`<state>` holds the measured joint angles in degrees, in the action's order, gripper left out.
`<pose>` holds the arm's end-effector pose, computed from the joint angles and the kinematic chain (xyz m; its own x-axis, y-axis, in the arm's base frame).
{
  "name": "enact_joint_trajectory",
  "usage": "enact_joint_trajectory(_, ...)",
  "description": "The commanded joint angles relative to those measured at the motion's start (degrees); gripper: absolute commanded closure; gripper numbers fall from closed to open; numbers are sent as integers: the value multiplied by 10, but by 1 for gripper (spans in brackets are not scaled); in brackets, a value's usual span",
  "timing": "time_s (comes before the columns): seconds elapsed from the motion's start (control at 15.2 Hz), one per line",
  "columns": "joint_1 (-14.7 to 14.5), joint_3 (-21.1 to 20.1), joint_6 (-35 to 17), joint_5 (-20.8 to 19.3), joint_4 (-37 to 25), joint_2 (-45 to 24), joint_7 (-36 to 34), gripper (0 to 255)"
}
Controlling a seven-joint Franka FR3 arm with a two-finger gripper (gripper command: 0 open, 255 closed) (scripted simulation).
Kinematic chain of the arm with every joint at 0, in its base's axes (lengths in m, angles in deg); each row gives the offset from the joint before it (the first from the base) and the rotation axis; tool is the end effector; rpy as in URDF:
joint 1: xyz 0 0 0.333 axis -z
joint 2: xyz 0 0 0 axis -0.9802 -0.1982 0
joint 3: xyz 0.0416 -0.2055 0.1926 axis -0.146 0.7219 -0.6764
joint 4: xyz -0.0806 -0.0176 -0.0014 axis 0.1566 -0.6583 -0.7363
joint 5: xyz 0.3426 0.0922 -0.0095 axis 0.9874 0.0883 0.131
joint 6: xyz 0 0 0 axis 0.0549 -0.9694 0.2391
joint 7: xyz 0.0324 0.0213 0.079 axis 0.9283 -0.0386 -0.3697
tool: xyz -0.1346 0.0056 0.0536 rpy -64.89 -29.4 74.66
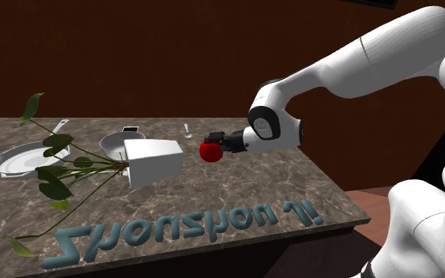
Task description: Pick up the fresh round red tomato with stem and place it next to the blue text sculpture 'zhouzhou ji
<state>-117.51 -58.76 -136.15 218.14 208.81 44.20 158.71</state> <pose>0.4975 0.0576 0.3059 0.5121 -0.5656 0.6464 -0.1311 -0.7952 -0.5920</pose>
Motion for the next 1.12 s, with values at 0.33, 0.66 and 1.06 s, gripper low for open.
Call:
enact_joint_trajectory(0.33,0,0,0,0,0,0,0,255)
enact_joint_trajectory(0.66,0,0,0,0,0,0,0,255)
enact_joint_trajectory(1.06,53,39,234,-102,117,8,-47,0)
